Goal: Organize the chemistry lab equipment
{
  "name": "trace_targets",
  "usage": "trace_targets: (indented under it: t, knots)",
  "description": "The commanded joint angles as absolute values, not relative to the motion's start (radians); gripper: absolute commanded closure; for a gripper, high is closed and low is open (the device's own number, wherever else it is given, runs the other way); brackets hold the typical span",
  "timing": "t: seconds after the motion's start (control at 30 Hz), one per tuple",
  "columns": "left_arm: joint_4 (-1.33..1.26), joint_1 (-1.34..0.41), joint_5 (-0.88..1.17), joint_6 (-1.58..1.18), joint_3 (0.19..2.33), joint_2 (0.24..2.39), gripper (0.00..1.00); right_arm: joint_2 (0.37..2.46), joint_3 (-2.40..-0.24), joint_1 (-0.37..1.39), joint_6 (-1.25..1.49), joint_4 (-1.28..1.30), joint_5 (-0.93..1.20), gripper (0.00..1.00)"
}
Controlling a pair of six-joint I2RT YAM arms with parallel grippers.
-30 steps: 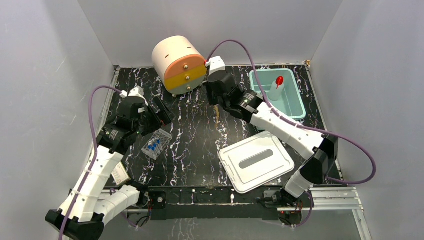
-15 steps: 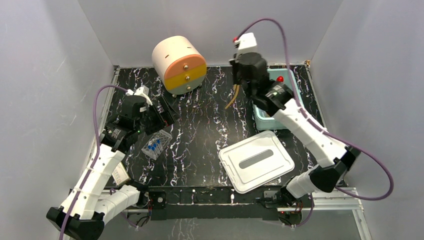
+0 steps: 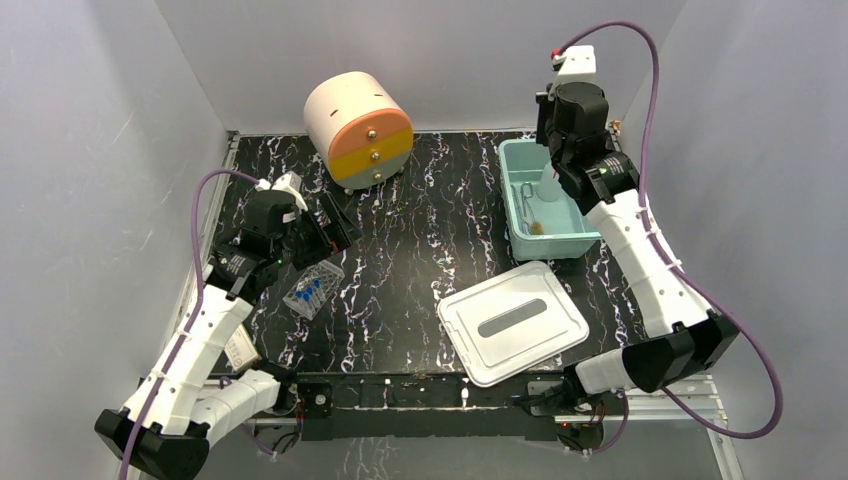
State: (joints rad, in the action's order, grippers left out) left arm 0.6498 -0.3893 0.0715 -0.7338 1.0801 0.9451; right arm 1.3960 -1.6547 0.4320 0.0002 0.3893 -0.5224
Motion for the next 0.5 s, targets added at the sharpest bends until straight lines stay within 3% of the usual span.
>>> trace_targets:
  t: [0.0, 0.47]
  knots:
    - [0.646, -0.390, 0.090, -0.728, 1.072, 0.937, 0.02, 1.393, -1.551, 0.351, 0.026, 0.322, -0.333, 1.00]
    - [0.655, -0.390, 0.083, -0.721, 1.073, 0.937, 0.02, 1.419, -1.327, 0.261, 0.103, 0.265, -0.177, 1.00]
